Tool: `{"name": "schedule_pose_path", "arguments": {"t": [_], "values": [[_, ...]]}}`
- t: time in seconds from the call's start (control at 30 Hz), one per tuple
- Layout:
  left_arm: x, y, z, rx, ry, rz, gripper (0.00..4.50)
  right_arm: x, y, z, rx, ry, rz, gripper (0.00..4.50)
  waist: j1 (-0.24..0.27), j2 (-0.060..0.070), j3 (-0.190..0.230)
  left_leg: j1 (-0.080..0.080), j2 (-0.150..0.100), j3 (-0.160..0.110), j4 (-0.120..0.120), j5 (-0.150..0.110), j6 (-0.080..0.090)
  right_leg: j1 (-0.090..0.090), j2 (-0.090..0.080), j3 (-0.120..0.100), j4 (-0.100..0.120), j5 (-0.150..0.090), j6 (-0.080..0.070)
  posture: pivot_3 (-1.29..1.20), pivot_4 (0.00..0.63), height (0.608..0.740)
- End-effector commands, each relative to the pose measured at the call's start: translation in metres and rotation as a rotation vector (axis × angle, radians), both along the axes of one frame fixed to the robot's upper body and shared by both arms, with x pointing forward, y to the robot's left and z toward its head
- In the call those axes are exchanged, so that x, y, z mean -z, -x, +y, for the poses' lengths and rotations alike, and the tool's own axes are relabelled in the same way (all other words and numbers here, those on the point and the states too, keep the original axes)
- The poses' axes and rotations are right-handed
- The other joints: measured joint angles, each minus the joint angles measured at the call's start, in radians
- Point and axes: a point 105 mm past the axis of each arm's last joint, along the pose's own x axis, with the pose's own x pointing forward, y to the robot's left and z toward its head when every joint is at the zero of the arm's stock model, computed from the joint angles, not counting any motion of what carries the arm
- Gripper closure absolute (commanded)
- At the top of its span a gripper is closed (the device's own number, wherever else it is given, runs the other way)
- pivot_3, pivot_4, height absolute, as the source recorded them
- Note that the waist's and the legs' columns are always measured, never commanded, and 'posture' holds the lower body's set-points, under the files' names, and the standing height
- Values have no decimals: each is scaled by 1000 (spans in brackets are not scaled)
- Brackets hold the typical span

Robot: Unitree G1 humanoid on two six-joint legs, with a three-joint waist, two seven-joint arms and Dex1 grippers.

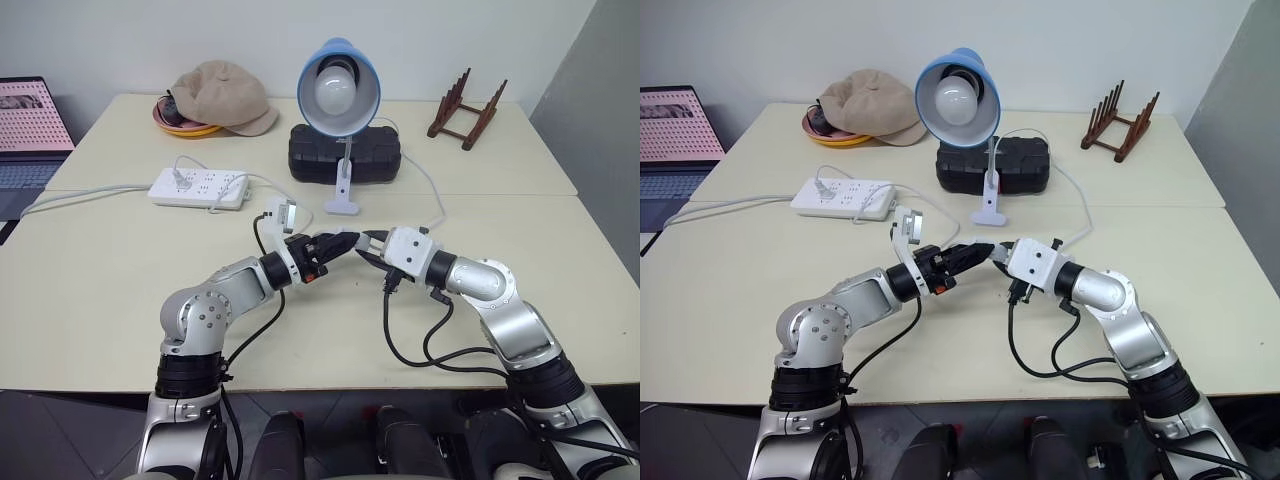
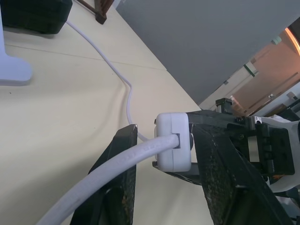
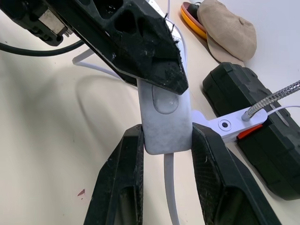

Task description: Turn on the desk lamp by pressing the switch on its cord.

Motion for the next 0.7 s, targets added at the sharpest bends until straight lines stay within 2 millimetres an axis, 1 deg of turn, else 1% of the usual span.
{"name": "schedule_pose_path", "arguments": {"t": [0.03, 0.13, 0.17, 0.57, 0.63, 0.67, 0.7], "values": [[-13, 6, -1, 22, 37, -45, 3328, -11, 2, 0, -9, -21, -41, 3423, 0, 0, 0, 0, 0, 0, 0, 0, 0, 0, 0, 0, 0, 0, 0, 0, 150, 740], [-13, 8, -2, 34, 38, -43, 3993, -12, 2, 0, -9, -23, -42, 3423, 0, 0, 0, 0, 0, 0, 0, 0, 0, 0, 0, 0, 0, 0, 0, 0, 150, 740], [-12, 8, -2, 38, 37, -42, 4086, -12, 2, 0, -10, -23, -43, 3423, 0, 0, 0, 0, 0, 0, 0, 0, 0, 0, 0, 0, 0, 0, 0, 0, 150, 740], [-10, 9, -3, 38, 13, -52, 4083, -14, 3, 1, -16, -24, -50, 3423, 0, 0, 0, 0, 0, 0, 0, 0, 0, 0, 0, 0, -1, 0, -1, 0, 150, 740], [-12, 13, -5, 68, 43, -44, 3380, -14, 3, 1, -16, -23, -49, 3423, 0, 0, 0, 0, 0, 0, 0, 0, 0, 0, 0, 0, -1, 0, -1, 0, 150, 740], [-12, 15, -5, 75, 50, -40, 3288, -14, 2, 1, -16, -23, -48, 3423, 0, 0, 0, 0, 0, 0, 0, 0, 0, 0, 0, 0, -1, 0, -1, 0, 150, 740], [-10, 16, -3, 72, 42, -33, 3026, -14, 1, 0, -17, -19, -47, 3423, 0, 0, 0, 0, 0, 0, 0, 0, 0, 0, 0, 0, -1, 0, -1, 0, 150, 740]]}}
